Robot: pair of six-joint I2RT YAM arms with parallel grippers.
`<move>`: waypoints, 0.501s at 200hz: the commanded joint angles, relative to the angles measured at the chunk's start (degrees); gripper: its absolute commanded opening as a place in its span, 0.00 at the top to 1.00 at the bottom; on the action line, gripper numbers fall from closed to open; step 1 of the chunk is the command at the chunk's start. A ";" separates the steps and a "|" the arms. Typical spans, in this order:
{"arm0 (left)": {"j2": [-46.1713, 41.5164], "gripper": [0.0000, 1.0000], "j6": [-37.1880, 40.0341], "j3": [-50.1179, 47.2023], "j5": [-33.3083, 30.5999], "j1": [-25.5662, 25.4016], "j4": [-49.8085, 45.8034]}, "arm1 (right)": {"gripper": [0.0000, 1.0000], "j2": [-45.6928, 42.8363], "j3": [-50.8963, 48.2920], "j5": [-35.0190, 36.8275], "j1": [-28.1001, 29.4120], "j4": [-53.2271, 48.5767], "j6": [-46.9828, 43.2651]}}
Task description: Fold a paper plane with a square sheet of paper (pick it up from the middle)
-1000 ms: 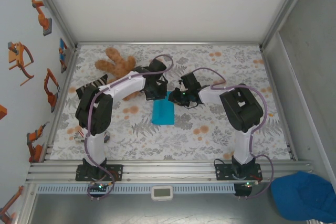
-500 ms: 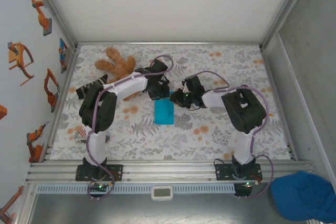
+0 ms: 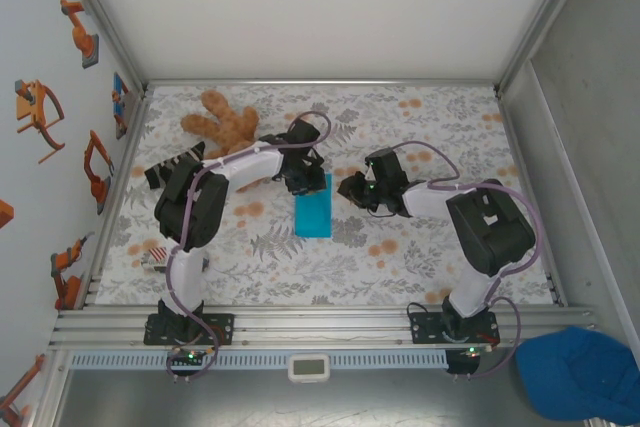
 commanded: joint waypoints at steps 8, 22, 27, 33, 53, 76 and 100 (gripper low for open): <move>1.30 0.78 0.33 -0.84 1.55 -0.02 0.63 | 0.77 -1.33 -0.91 2.06 -0.27 -0.31 0.22; 1.61 0.77 0.33 -0.75 1.60 0.06 0.81 | 0.77 -1.48 -0.91 2.19 -0.29 -0.44 0.20; 1.75 0.76 0.34 -0.75 1.63 -0.01 0.98 | 0.77 -1.38 -0.84 2.23 -0.32 -0.54 0.10; 1.95 0.76 0.33 -0.69 1.73 0.00 1.17 | 0.77 -1.37 -0.78 2.24 -0.32 -0.75 0.13; 2.66 0.69 0.42 -0.69 1.99 0.03 1.60 | 0.77 -1.34 -0.73 2.24 -0.36 -1.12 0.05; 2.70 0.60 0.55 -1.18 1.83 -0.01 1.88 | 0.77 -1.55 -0.49 2.41 -0.30 -1.91 -0.29; 2.67 0.55 0.64 -1.55 1.55 0.16 1.88 | 0.78 -1.42 0.05 2.01 -0.23 -2.62 -0.99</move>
